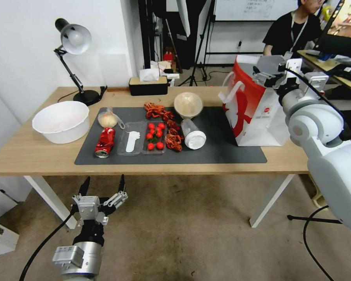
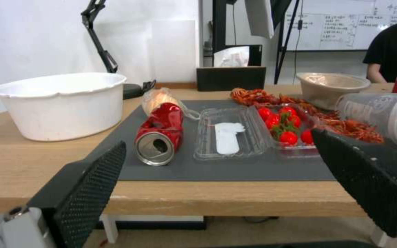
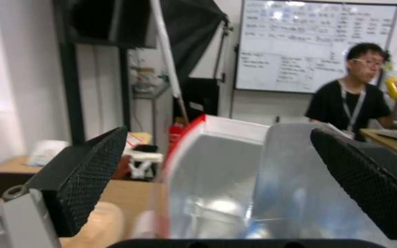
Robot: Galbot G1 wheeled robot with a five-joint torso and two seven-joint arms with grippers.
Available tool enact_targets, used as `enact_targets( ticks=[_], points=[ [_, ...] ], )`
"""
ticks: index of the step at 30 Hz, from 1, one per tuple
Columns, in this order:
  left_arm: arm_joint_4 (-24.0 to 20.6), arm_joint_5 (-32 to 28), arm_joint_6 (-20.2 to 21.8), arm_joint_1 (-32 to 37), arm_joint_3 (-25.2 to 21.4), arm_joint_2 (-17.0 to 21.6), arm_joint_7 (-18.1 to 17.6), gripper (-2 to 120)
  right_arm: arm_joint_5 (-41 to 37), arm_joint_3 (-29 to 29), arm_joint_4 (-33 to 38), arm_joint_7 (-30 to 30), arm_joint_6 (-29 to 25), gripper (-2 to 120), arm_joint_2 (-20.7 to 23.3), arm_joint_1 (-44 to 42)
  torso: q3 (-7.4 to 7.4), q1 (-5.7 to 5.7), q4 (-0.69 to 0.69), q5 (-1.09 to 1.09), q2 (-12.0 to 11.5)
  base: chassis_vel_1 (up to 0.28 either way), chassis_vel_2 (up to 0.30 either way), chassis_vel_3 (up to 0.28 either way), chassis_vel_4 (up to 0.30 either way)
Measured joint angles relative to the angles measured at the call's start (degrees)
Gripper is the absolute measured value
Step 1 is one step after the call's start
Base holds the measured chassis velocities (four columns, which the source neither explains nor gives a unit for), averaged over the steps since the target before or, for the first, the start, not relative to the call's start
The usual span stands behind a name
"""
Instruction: Pick up the trash from the table and place it into the takeout bag.
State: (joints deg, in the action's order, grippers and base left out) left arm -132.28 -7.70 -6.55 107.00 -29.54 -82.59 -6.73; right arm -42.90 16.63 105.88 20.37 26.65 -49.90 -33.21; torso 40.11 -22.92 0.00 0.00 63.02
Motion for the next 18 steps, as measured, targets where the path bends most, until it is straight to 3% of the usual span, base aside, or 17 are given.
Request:
enact_targets(
  ticks=[10, 18],
  points=[
    [-0.1, 0.0, 0.0, 0.1, -0.2, -0.1, 0.0, 100, -4.8, 1.2, 10.3, -2.4, -1.6, 100, 2.1, -5.5, 0.00, 0.00, 0.00, -0.01, 0.0, 0.000, 0.000, 0.000, 0.000],
    [0.5, -0.2, 0.0, -0.2, -0.1, -0.2, 0.2, 100, -0.9, 3.0, 17.0, -5.2, -4.5, 100, 2.6, -19.7, -0.01, 0.00, -0.02, 0.00, 0.0, 0.000, 0.000, 0.000, 0.000]
  ],
)
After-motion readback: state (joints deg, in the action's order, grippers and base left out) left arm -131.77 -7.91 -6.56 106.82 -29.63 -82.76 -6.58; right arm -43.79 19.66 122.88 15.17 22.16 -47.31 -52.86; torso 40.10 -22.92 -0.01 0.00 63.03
